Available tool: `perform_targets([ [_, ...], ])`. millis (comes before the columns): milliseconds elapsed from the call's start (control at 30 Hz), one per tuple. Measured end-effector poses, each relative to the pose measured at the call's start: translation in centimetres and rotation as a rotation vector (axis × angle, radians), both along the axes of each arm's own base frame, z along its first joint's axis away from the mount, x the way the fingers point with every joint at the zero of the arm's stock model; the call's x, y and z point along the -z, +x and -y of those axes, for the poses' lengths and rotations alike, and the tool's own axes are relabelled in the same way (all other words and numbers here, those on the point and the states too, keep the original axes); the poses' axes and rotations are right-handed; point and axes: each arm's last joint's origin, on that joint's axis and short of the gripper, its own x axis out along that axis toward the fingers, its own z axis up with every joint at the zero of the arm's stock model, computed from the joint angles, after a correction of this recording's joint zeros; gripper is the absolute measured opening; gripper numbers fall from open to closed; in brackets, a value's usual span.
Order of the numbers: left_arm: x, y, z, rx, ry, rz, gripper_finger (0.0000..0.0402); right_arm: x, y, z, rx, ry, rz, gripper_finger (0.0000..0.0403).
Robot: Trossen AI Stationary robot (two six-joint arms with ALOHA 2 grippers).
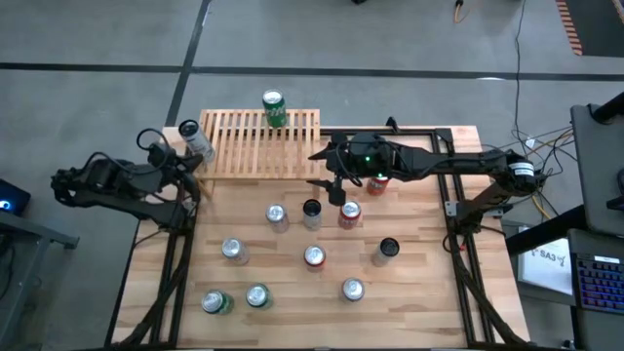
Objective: Place canned beverage on shelf
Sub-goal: Put the bottom left white/blue soda can on the shelf
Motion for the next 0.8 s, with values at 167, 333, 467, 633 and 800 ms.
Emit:
perform_targets([
  [167,-0.26,-0.19,-0.14,-0.055,0.019,0.011,0.0,0.01,0.01,0.0,-0.002,-0.006,-0.001,0.0285],
  [333,-0.1,-0.45,-0.27,-0.115,0.025,0.022,0.0,0.01,0.01,0.01,-0.005,-0.016,-0.002,0.0285],
  [467,-0.16,-0.5,-0.33,-0.146,0.044,0.03,0.0,0.01,0.0,0.08,-0.006,-0.026,-0.003,0.0286],
  [633,-0.18,-0.55,-0.39,-0.171,0.061,0.035,0.0,0.02,-0.01,0.08,-0.007,-0.029,-0.004,0.0284],
  [800,-0.19,-0.56,-0.41,-0.178,0.069,0.033,0.0,0.0,0.0,0.08,-0.008,-0.03,-0.004,0.0283],
])
